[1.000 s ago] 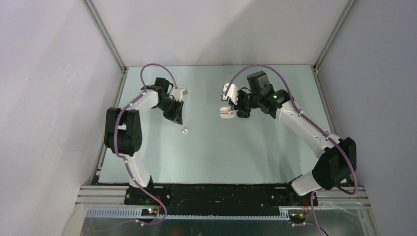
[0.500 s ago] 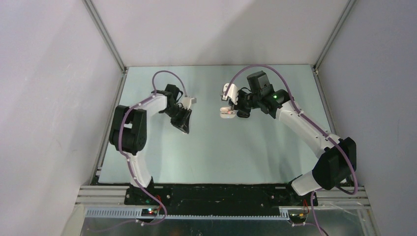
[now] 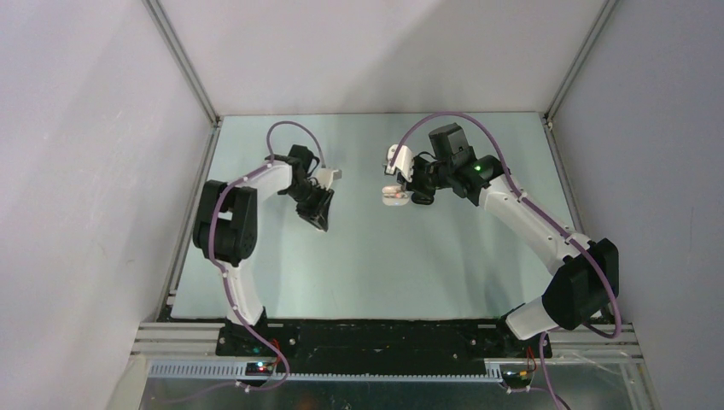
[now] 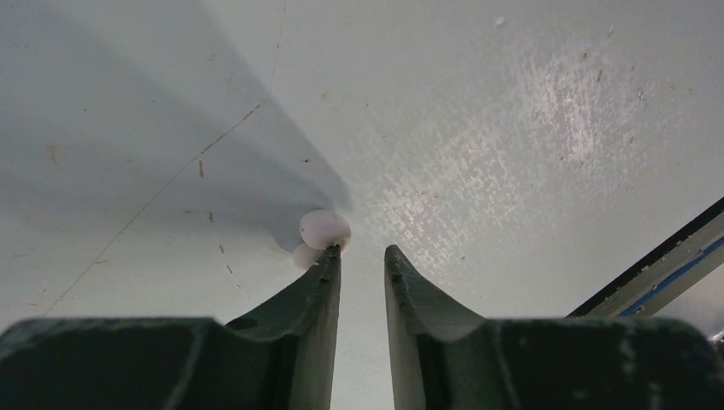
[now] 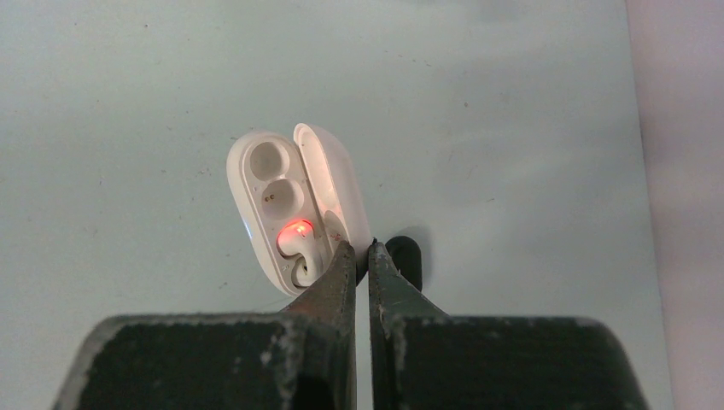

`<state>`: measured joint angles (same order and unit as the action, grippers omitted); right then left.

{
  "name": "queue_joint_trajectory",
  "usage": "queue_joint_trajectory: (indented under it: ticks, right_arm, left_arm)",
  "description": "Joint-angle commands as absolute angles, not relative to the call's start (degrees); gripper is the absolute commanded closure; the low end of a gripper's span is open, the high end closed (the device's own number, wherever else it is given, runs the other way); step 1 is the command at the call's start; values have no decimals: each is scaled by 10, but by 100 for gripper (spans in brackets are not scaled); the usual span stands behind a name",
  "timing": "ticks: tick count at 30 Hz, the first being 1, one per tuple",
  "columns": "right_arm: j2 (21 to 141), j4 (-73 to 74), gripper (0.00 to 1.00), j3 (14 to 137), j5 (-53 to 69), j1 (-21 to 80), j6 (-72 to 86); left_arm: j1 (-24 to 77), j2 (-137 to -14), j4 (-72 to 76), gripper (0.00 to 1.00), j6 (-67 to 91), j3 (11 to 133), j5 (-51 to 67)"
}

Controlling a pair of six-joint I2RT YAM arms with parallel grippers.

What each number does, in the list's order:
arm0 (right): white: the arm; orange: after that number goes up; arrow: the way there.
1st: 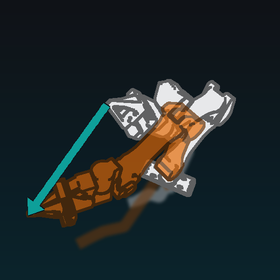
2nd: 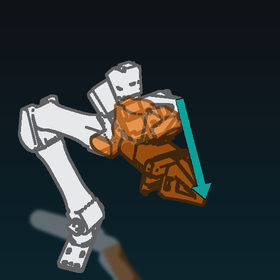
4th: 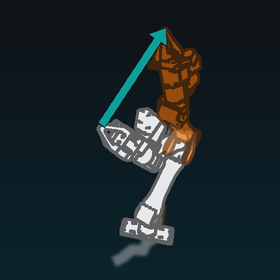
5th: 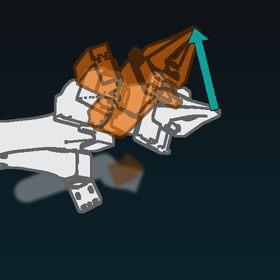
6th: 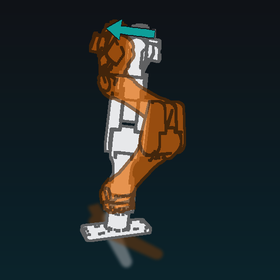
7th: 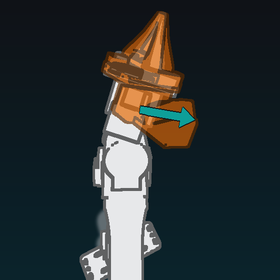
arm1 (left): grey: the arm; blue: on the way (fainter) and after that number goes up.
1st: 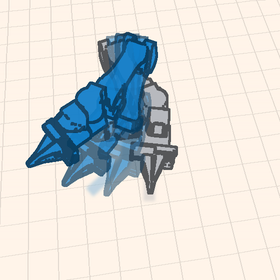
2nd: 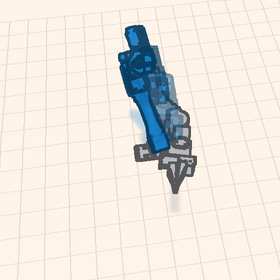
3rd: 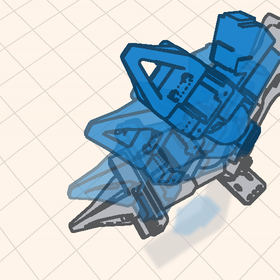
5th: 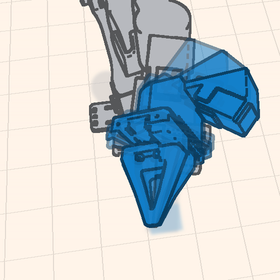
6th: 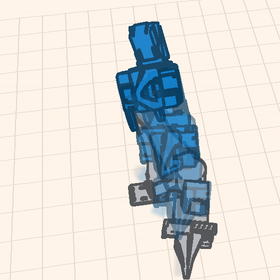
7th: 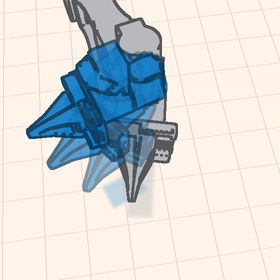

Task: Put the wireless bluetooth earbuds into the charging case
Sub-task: Pick up the earbud from the center of the board.

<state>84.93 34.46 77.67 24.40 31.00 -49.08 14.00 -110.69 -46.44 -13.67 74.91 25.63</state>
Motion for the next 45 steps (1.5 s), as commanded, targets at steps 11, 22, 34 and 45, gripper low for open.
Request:
queue_joint_trajectory:
  ticks: [11,22,34,45]
  right_arm:
    - [835,329,100,777,248,312,-483]
    - [838,326,100,775,250,314,-482]
    - [841,324,100,775,249,316,-483]
    - [838,335,100,775,248,316,-492]
  left_arm:
    - [145,-1109,-455,67,-160,780,201]
    - [145,-1099,-438,67,-159,785,165]
    - [145,-1098,-437,84,-158,787,143]
    - [140,-1011,-436,100,-260,772,239]
